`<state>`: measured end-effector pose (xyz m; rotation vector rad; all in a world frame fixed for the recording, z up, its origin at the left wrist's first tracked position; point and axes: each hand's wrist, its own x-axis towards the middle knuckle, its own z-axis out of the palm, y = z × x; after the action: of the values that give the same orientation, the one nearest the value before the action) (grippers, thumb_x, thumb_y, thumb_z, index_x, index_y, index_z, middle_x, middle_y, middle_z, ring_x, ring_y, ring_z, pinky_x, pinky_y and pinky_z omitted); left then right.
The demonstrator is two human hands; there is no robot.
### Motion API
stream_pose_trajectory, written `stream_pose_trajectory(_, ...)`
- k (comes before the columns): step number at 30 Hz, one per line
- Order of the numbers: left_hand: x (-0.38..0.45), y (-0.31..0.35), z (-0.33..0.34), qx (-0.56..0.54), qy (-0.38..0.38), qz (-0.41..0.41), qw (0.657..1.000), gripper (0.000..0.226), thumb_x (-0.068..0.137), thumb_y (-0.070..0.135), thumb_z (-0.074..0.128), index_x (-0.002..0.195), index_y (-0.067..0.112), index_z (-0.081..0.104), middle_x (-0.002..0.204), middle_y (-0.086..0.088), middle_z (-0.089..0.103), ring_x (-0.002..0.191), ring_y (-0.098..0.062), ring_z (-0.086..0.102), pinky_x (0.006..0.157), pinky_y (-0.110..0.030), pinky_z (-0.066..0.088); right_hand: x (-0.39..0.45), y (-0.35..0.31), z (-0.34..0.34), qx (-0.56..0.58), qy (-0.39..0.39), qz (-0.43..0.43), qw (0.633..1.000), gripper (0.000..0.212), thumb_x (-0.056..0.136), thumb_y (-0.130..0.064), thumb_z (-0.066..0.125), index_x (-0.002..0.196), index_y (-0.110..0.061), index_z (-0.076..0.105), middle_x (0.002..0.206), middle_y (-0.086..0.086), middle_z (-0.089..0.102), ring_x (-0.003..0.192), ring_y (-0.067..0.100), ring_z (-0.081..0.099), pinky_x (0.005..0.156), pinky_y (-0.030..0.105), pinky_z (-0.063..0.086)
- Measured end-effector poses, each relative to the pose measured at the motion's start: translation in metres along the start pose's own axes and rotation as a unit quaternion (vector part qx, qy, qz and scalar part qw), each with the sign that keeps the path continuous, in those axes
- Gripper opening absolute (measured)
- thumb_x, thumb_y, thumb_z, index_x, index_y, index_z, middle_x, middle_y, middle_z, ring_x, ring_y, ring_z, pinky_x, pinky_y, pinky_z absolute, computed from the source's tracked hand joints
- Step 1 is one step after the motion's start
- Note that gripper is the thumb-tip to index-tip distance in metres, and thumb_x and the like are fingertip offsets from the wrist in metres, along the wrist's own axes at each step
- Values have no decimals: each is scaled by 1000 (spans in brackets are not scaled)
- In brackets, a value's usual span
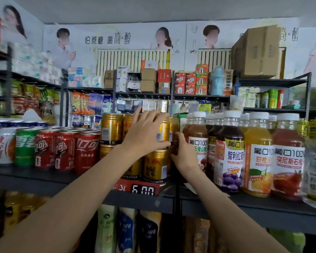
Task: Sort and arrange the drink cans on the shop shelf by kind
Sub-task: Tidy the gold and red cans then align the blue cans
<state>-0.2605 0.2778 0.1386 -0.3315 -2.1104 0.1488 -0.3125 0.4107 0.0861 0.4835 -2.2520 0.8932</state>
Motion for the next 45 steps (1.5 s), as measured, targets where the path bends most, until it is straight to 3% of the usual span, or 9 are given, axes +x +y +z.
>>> stream_pose_trajectory(10,-3,-3,1,-14,9,9,1000,83,76,63,56,144,29,22,136,7,35,131,-14,28,110,-34,-14,3,-1,-7,45,-48,11,998,52,82,-6,66,128,-9,41,116,12,62,106,26,59,86,30,45)
stream_pose_trajectory(16,-12,-11,4,-111,76,-31,990,68,88,53,49,144,26,24,148,6,31,138,-12,20,110,-33,-13,-10,-13,-32,247,-25,26,968,47,87,-29,62,128,-19,43,101,-3,60,99,17,61,87,43,53)
stream_pose_trajectory(21,-41,-37,12,-145,148,-126,970,44,95,24,43,139,21,37,147,1,32,138,-16,20,113,-33,-1,-24,-32,-28,205,-79,9,976,73,73,-39,74,131,-21,35,108,-9,51,101,10,52,83,26,46)
stream_pose_trajectory(27,-67,-45,17,-179,85,-202,959,50,89,31,54,137,26,38,139,-6,30,130,-23,23,107,-44,27,-24,-34,-15,157,-27,6,987,72,75,-26,76,134,-15,36,124,4,56,106,15,56,82,23,44)
stream_pose_trajectory(32,-70,-48,18,-177,68,-178,966,56,88,34,56,138,25,33,137,0,38,129,-19,30,105,-40,24,-21,-37,-17,173,-56,46,982,76,77,-25,74,139,-15,32,132,5,51,105,13,53,88,28,47)
stream_pose_trajectory(35,-74,-52,17,-174,71,-166,968,56,89,34,56,139,24,33,138,1,39,130,-16,32,108,-37,19,-21,-47,-5,141,-7,68,988,94,65,-41,80,139,-15,28,134,8,43,118,20,47,100,40,44)
stream_pose_trajectory(38,-80,-58,18,-153,67,-116,979,60,88,35,57,141,23,30,137,0,37,128,-15,35,109,-35,17,-22,-62,6,94,59,100,989,97,65,-46,80,138,-10,28,133,12,38,122,27,41,100,40,40)
stream_pose_trajectory(41,-86,-64,18,-132,69,-42,988,62,85,35,61,140,24,34,134,-3,39,124,-18,39,108,-35,19,-21,-68,7,109,97,116,982,87,66,-37,81,134,-11,33,124,8,49,112,23,50,89,35,45)
stream_pose_trajectory(45,-88,-72,22,-127,96,27,987,48,76,30,72,121,21,58,118,-4,53,110,-24,51,99,-41,34,-25,-63,-6,255,51,166,951,74,70,-17,79,131,-13,37,115,5,58,101,20,58,83,37,50)
